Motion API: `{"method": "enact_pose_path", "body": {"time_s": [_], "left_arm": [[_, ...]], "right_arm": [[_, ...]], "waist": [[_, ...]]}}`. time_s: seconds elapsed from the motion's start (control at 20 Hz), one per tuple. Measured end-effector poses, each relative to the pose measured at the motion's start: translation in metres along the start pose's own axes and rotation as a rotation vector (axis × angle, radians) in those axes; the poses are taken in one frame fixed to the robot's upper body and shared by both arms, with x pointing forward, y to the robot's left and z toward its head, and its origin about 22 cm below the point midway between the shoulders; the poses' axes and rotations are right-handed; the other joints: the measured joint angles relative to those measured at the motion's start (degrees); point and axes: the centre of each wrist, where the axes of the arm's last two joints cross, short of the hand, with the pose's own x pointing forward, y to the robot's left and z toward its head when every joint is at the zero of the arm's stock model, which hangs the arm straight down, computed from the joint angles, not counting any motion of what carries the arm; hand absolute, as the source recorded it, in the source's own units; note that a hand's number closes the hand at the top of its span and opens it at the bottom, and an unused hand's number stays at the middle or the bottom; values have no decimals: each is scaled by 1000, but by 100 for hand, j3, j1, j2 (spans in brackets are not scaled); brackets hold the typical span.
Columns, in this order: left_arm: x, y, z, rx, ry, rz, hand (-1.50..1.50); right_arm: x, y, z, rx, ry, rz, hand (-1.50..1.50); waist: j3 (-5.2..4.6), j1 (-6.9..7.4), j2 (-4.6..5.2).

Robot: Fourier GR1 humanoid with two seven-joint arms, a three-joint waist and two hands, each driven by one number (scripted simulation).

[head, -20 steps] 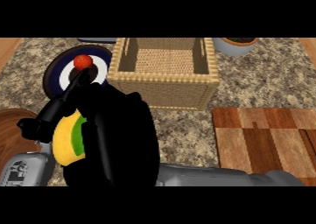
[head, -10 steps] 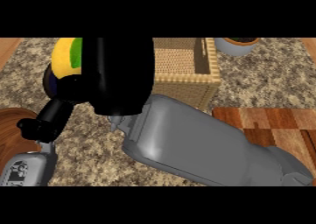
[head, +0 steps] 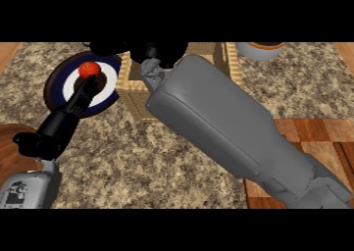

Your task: Pick the lemon from the cutting board and place it in the basket

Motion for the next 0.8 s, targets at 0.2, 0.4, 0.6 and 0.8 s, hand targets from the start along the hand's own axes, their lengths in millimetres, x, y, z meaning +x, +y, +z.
{"method": "enact_pose_path", "body": {"time_s": [0.2,0.4,0.6,0.8], "left_arm": [[2,2,3,6,-2,-1,0],[-1,-1,1,9,-4,-6,0],[-1,-1,0,5,0,-7,0],[0,-2,2,0,1,-6,0]], "right_arm": [[-27,11,-12,21,58,8,150],[-55,21,-20,9,65,15,150],[-80,28,-27,-31,43,35,150],[-99,34,-34,-83,18,53,150]], "waist": [[3,-26,0],[3,-50,4],[5,-59,4],[5,-42,6]]}}
